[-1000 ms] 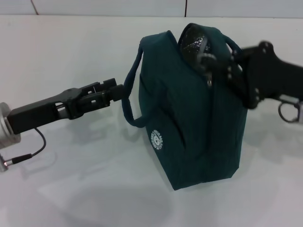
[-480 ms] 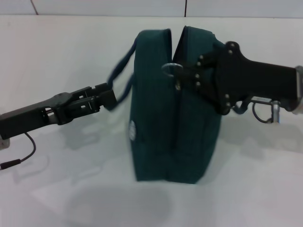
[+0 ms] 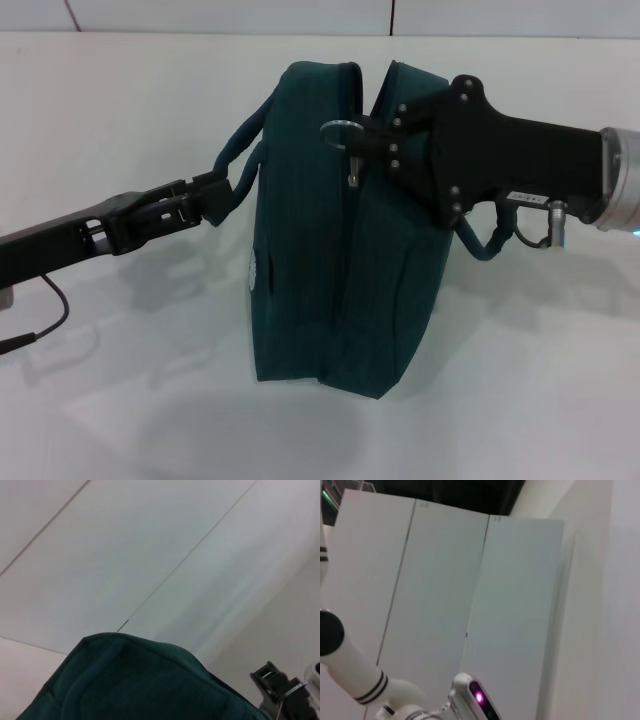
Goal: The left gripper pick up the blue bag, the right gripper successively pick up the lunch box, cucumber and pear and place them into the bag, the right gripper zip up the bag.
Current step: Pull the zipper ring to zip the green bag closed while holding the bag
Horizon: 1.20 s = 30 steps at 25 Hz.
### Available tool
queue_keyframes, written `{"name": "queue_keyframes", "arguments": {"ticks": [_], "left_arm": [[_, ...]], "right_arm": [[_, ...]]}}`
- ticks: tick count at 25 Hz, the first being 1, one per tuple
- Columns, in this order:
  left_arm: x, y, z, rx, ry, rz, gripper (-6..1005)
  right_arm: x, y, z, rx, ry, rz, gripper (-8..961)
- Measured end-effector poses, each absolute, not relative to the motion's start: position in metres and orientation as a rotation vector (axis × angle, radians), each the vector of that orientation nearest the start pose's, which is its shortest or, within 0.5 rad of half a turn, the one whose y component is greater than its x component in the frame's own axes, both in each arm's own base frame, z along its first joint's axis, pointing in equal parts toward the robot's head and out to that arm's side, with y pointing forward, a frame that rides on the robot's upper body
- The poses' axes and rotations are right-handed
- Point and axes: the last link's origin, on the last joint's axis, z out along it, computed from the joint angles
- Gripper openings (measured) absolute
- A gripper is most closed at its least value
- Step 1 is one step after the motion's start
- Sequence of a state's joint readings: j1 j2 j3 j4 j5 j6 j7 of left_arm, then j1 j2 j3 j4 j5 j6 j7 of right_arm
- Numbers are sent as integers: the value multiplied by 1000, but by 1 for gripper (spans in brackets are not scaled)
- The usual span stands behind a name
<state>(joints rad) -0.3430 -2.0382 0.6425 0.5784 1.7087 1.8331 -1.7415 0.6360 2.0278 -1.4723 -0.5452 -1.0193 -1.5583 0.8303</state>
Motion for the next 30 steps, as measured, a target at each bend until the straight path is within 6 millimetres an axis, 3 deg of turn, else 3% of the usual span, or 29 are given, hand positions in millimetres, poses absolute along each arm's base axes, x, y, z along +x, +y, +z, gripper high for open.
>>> {"name": "queue_keyframes", "arguments": {"ticks": [7, 13, 30], "left_arm": [[-283, 270, 39, -2467, -1256, -1312, 892], [-294, 260, 47, -2448, -1250, -1266, 884], [-300, 252, 58, -2442, -1263, -1234, 862]], "right_arm": [[139, 330, -44, -2678, -294, 1243, 5], [129, 327, -59, -2704, -371, 1212, 5], [104, 334, -73, -2645, -485, 1177, 5]]}}
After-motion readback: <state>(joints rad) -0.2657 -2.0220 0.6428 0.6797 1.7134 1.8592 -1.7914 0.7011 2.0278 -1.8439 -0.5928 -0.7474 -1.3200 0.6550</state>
